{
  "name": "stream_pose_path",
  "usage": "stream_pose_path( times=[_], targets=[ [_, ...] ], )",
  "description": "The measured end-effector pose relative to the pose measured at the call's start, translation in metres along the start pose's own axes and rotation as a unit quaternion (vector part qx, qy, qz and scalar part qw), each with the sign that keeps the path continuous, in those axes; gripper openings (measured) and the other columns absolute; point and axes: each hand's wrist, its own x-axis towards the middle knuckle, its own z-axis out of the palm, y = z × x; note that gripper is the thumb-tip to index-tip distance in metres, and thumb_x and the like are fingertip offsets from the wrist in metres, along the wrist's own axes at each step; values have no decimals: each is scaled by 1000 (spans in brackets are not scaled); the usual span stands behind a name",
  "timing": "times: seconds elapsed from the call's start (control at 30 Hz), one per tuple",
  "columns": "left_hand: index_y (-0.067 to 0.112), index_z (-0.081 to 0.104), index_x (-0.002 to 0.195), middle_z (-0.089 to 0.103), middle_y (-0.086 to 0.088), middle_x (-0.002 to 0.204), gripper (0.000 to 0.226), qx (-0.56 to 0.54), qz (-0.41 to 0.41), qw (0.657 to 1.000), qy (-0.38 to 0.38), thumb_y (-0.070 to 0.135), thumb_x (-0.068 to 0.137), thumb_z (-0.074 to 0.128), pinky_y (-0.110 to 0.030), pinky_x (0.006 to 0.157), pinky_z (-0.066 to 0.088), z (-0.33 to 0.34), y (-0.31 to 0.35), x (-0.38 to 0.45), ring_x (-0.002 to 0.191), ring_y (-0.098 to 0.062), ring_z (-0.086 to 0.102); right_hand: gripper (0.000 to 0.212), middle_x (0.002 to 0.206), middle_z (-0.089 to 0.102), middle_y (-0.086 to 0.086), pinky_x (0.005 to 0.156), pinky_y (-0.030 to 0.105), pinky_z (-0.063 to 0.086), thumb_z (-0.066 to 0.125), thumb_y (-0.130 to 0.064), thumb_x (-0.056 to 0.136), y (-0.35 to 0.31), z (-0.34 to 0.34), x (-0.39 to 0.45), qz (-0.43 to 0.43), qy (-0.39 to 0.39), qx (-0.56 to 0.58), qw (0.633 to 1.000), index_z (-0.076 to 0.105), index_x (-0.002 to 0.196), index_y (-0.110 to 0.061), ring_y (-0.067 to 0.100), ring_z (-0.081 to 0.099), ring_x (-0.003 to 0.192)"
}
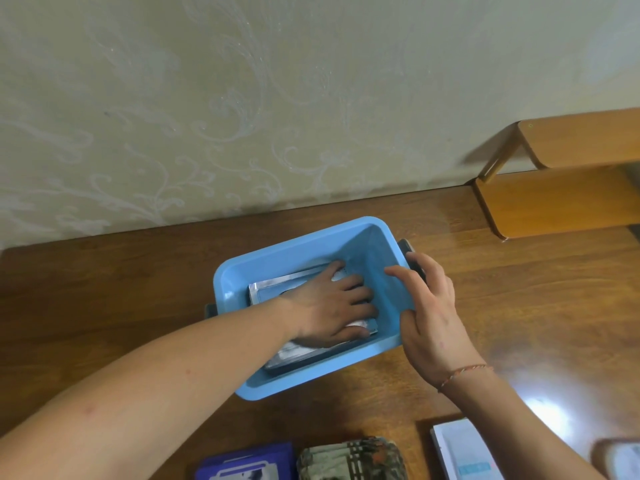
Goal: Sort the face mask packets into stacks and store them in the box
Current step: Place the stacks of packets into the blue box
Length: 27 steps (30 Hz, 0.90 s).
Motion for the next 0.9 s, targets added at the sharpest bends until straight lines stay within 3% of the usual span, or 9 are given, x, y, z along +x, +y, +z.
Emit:
stream_pose_path(
  times=[0.2, 0.33, 0.43, 0.53, 0.63, 0.67, 0.73, 0.83, 0.9],
  targets=[
    [30, 46, 137, 50, 4, 135, 52, 20, 3, 999, -38, 55, 102, 19, -56, 114, 16, 2, -1, 1, 133, -22, 37, 50, 142, 38, 4, 99, 38, 41, 44, -2, 80, -1, -1, -2, -2, 12, -55, 998, 54, 126, -19, 23, 32, 127],
    [28, 28, 152, 31, 2, 156, 57, -55, -71, 995, -42, 54, 102, 22, -50, 120, 7, -25, 5, -5, 148, -21, 16, 43, 132, 50, 9, 101, 49, 42, 39, -24, 83, -1, -6, -5, -32, 21, -70, 997, 61, 119, -16, 26, 34, 122],
    [13, 47, 143, 47, -6, 144, 52, -200, -125, 962, 138, 42, 100, 38, -38, 114, 29, -65, 13, -41, 135, -21, 38, 38, 129, 53, 16, 107, 42, 31, 50, -33, 90, -5, -13, -17, -84, 108, -92, 986, 64, 114, -8, 37, 39, 124],
    [2, 61, 123, 59, -11, 120, 34, -225, -199, 865, 403, 22, 97, 49, -36, 101, 42, -83, 42, -116, 114, -25, 53, 21, 104, 62, 24, 99, 37, 35, 56, -9, 87, -32, -21, -53, -149, 242, -28, 958, 68, 91, 8, 42, 54, 102],
    [9, 60, 106, 56, -3, 104, 18, -180, -310, 760, 542, 20, 94, 52, -36, 85, 47, -59, 99, -188, 98, -21, 55, 13, 90, 63, 15, 81, 33, 45, 55, -2, 85, -80, -3, -96, -300, 95, 111, 943, 67, 87, 4, 31, 59, 83],
    [12, 58, 102, 54, 0, 101, 14, -176, -330, 758, 534, 23, 94, 53, -34, 83, 45, -40, 122, -207, 95, -20, 54, 13, 92, 64, 11, 77, 31, 47, 56, -7, 86, -93, 15, -107, -334, 2, 109, 936, 66, 93, -2, 27, 59, 82],
    [20, 57, 97, 52, 3, 100, 10, -169, -315, 820, 447, 27, 90, 58, -34, 80, 45, 0, 168, -235, 91, -19, 52, 17, 94, 64, 1, 71, 29, 50, 58, -18, 85, -108, 59, -118, -349, -131, 7, 928, 64, 101, -15, 21, 59, 82],
    [38, 59, 94, 53, 17, 99, 9, -147, -243, 938, 199, 37, 94, 50, -25, 79, 40, 76, 218, -253, 90, -7, 50, 28, 112, 60, 2, 81, 36, 49, 49, -29, 86, -121, 112, -114, -207, -271, -159, 926, 57, 111, -19, 28, 58, 103],
    [50, 63, 88, 49, 27, 95, 28, -149, -296, 940, 80, 43, 93, 35, -18, 78, 33, 115, 237, -247, 97, 4, 41, 32, 127, 54, 6, 91, 40, 43, 46, -33, 92, -124, 125, -108, -130, -342, -224, 903, 52, 118, -16, 31, 49, 117]
  ],
)
